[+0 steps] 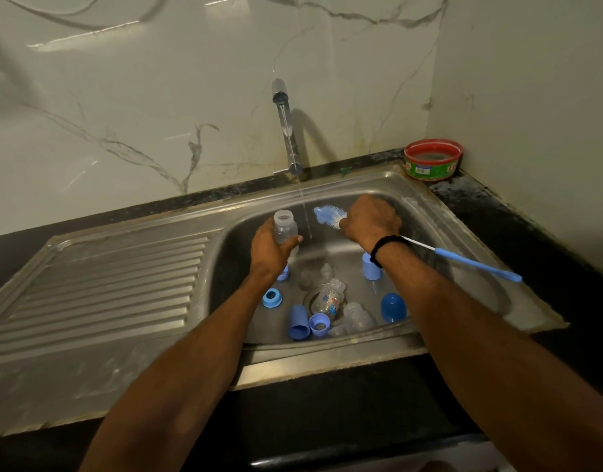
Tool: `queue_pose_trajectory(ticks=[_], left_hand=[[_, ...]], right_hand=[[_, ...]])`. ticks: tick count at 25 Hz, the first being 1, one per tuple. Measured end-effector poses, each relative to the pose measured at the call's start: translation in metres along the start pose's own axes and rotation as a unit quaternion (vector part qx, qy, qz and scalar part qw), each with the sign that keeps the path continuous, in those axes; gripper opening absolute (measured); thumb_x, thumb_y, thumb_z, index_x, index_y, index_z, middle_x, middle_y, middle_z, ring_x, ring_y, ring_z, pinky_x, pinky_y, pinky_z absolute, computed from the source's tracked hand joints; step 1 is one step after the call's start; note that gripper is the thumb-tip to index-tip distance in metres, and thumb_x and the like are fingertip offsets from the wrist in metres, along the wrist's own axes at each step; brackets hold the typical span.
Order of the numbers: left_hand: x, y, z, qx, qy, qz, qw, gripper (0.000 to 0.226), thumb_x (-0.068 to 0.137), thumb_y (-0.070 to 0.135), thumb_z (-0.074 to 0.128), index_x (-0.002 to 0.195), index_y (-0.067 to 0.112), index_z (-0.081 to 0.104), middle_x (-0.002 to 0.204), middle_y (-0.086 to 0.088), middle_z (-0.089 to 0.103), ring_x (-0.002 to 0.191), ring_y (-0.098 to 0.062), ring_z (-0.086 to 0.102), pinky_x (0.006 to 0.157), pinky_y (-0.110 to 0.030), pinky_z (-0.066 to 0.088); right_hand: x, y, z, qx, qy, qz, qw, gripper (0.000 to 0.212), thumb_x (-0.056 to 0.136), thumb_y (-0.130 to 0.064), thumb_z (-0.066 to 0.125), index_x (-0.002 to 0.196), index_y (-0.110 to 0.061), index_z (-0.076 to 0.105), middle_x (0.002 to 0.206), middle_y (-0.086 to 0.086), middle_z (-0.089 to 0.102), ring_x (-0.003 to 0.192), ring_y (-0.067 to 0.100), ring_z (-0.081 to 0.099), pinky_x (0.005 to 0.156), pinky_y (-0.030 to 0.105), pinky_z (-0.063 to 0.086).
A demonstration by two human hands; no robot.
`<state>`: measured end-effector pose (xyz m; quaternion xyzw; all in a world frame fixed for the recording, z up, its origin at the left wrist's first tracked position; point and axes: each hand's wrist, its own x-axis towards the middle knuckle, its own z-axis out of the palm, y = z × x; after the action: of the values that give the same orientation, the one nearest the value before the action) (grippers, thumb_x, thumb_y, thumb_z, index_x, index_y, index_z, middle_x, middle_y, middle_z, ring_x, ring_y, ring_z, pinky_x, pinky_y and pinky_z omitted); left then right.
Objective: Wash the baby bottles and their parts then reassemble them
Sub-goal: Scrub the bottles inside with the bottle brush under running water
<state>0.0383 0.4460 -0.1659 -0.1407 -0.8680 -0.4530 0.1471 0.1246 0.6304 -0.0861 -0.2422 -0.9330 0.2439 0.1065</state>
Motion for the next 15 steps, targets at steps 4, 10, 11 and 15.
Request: queue_pose_trajectory(ticks=[4,10,11,15], left_hand=[[-0.0003,0.0012,0.0018,0.002,0.012,-0.020,1.000,0.065,0.084,0.025,0.081,0.139,0.010,0.051,0.138,-0.009,0.059,0.129,-0.023,0.054,0.105,-0.029,0.040],[0.0002,-0.0027,0.0006,0.012,-0.008,-0.011,1.000,0.060,0.085,0.026,0.080,0.137,0.011,0.053,0.135,-0.008,0.061,0.127,-0.023,0.056,0.104,-0.030,0.042],[-0.0005,-0.0031,0.0007,0.013,-0.006,-0.009,1.000,0.060,0.085,0.026,0.079,0.137,0.010,0.053,0.135,-0.008,0.061,0.126,-0.022,0.056,0.104,-0.029,0.041],[0.0001,-0.0062,0.0042,0.039,-0.041,-0.016,0.998,0.059,0.086,0.027,0.079,0.135,0.008,0.055,0.132,-0.010,0.062,0.124,-0.024,0.058,0.102,-0.027,0.041]], right_hand=[[-0.0011,-0.0011,-0.0020,0.001,0.004,-0.003,1.000,0.025,0.090,-0.028,0.067,0.107,-0.009,0.066,0.107,0.011,0.068,0.097,0.030,0.065,0.066,0.030,0.042],[-0.0030,-0.0012,-0.0029,0.002,0.008,-0.008,1.000,0.024,0.090,-0.029,0.067,0.105,-0.010,0.066,0.105,0.011,0.068,0.095,0.029,0.065,0.065,0.029,0.040],[-0.0033,-0.0019,-0.0032,0.003,0.007,-0.009,1.000,0.024,0.090,-0.029,0.067,0.105,-0.010,0.066,0.105,0.011,0.068,0.095,0.028,0.065,0.065,0.029,0.041],[-0.0037,-0.0023,-0.0028,0.008,0.005,-0.008,1.000,0.024,0.090,-0.028,0.066,0.105,-0.010,0.066,0.105,0.010,0.068,0.096,0.029,0.065,0.066,0.029,0.041]])
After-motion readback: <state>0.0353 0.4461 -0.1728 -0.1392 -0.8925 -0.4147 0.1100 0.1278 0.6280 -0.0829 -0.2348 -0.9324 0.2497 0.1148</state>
